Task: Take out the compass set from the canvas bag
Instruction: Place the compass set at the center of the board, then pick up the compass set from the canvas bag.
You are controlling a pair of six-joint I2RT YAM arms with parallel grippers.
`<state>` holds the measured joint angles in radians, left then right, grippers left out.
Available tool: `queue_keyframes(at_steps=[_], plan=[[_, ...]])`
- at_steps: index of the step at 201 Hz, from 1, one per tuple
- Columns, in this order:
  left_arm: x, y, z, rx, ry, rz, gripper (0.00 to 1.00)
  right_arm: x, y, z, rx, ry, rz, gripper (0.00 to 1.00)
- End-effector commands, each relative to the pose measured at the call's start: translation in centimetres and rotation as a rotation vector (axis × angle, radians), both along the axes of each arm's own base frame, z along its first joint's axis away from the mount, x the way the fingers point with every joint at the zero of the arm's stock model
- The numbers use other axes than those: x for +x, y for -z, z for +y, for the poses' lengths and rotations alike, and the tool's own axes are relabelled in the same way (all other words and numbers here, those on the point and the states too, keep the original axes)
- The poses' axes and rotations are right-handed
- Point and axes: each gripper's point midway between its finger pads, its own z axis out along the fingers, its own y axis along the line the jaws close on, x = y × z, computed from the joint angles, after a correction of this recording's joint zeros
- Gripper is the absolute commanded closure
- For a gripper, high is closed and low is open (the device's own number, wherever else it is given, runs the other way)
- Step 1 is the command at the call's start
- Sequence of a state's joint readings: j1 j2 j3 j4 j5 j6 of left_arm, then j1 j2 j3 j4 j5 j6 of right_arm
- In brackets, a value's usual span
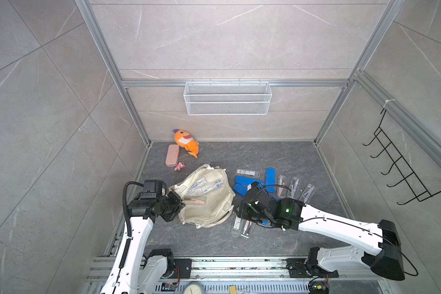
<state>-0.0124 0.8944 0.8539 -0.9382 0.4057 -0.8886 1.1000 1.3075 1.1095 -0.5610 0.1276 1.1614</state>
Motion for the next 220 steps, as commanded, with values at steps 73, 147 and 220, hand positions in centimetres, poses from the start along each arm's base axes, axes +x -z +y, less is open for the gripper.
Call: queue_keyframes(at_steps=[73,147,220], plan=[[-1.4,-0.1,-1.0,-0.046,0.041,0.004,1.0,-3.4,-3.6,11.5,-0.072,-0.302,-0.119,0.57],[-3.4,0.8,-1.3,-0.041,0.06,0.023,1.0,1.2,5.0,16.7,-0.053,-0.113,0.105,0.52],[-5.3,2.3,-1.5,-0.023,0.085,0.062,1.0,8.6,11.7,17.3,-0.012,0.179,0.27,0.4]])
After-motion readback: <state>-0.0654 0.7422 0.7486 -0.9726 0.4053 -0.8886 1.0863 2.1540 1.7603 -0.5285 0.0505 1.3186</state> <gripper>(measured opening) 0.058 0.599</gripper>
